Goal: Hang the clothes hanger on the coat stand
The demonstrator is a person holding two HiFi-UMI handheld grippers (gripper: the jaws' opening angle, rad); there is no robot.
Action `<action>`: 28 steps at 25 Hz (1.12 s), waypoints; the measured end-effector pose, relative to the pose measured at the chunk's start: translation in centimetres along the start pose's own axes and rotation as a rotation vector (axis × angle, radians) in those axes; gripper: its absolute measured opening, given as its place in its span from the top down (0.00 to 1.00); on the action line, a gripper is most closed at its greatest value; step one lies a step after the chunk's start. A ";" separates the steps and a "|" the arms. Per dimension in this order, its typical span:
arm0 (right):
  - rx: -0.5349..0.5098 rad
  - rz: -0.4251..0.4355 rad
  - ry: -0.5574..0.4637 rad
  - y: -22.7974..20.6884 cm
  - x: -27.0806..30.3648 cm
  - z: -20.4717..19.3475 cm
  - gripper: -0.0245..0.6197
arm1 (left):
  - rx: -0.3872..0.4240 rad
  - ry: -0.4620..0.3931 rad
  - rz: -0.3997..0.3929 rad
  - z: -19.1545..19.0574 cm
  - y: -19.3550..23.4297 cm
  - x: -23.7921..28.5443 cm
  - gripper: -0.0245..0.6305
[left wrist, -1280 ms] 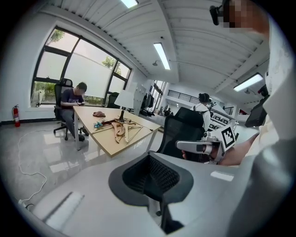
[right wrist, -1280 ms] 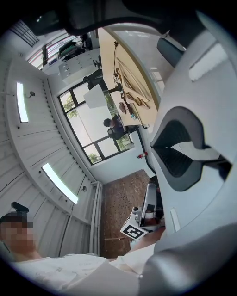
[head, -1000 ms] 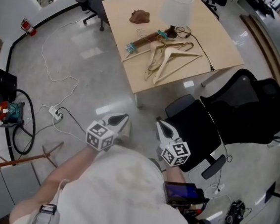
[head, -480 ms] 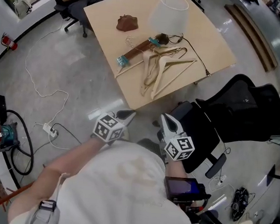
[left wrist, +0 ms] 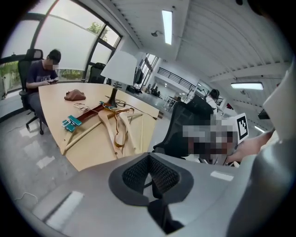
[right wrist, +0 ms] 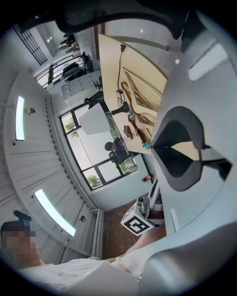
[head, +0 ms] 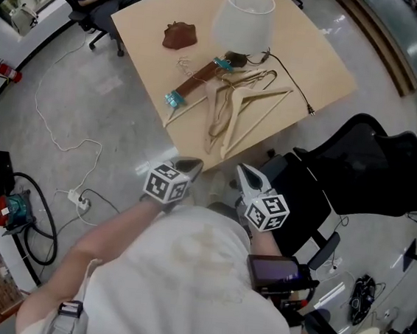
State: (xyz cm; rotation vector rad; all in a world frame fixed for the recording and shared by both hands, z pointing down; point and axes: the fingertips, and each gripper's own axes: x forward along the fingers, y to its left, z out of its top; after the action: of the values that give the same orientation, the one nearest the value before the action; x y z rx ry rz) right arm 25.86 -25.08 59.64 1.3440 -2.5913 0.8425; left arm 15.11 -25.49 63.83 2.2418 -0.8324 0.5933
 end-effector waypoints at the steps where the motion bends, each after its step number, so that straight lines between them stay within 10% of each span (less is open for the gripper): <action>1: 0.005 0.004 -0.004 -0.6 0.4 0.5 0.94 | -0.004 0.012 0.004 0.5 0.2 0.6 0.96; 11: -0.008 -0.025 0.006 -6.8 2.2 3.0 0.94 | 0.127 0.206 0.058 4.6 2.5 10.7 0.96; 28: 0.112 -0.121 0.015 -13.4 0.6 1.8 0.94 | -0.270 0.298 0.211 8.1 9.6 21.7 0.63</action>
State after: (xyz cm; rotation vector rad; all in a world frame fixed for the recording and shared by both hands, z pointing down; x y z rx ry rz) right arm 36.24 -32.60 64.03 1.5008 -2.4554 0.9857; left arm 24.90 -45.41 75.48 1.7823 -0.9383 0.8360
